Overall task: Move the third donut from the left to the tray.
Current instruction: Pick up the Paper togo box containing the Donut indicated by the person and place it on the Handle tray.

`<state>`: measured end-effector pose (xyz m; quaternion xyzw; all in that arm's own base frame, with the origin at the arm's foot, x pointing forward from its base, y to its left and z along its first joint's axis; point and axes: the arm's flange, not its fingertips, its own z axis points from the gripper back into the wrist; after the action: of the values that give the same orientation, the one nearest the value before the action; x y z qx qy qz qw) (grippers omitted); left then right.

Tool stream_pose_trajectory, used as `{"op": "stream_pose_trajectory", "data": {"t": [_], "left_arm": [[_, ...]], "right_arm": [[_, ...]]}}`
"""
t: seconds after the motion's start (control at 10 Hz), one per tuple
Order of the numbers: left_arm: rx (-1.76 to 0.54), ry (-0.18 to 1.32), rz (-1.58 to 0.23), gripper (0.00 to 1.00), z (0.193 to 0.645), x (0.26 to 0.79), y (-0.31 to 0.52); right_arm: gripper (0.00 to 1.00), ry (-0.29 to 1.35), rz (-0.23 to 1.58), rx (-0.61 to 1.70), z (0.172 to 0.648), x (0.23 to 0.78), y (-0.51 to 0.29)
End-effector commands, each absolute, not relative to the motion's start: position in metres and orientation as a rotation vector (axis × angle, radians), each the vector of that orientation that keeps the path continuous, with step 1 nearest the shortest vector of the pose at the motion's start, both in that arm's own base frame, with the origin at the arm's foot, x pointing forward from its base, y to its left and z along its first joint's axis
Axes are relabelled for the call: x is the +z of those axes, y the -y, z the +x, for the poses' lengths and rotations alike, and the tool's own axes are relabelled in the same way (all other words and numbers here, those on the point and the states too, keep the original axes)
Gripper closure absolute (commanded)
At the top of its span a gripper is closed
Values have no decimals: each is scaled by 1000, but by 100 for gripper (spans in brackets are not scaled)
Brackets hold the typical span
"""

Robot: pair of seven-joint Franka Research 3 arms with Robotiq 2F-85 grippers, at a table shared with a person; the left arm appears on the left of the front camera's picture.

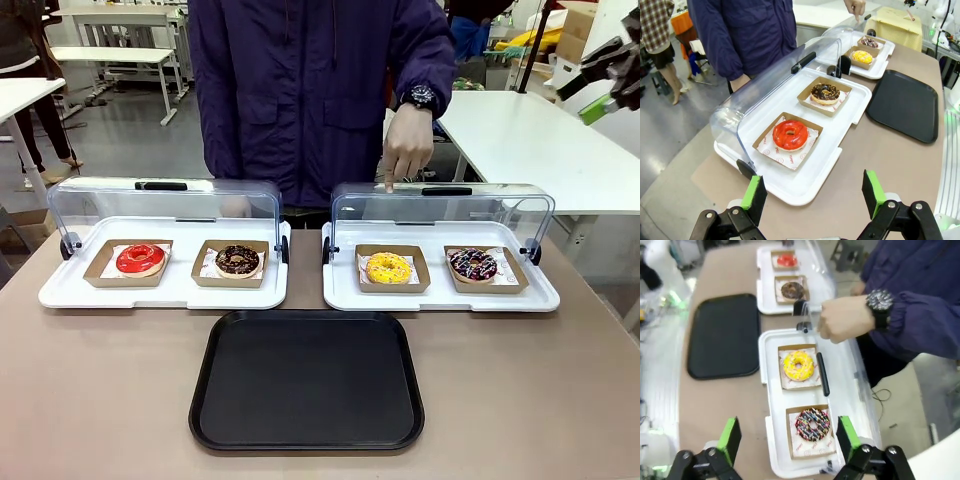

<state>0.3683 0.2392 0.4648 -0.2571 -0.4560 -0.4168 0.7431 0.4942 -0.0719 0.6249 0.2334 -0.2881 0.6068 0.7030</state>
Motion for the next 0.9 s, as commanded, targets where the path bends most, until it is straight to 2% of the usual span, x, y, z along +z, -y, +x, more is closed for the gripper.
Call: {"op": "stream_pose_trajectory", "data": {"t": [0.0, 0.4, 0.5, 0.8], "left_arm": [[-926, 997, -563, 0, 366, 466, -240], [-926, 997, -563, 0, 366, 466, -240], [-926, 997, -563, 0, 366, 466, -240], [-926, 997, -563, 0, 366, 466, -240]], "right_arm": [[0, 669, 518, 1328, 490, 630, 86], [0, 655, 511, 1325, 491, 627, 87], [0, 630, 444, 1307, 498, 610, 52], [0, 572, 389, 1288, 522, 562, -18]]}}
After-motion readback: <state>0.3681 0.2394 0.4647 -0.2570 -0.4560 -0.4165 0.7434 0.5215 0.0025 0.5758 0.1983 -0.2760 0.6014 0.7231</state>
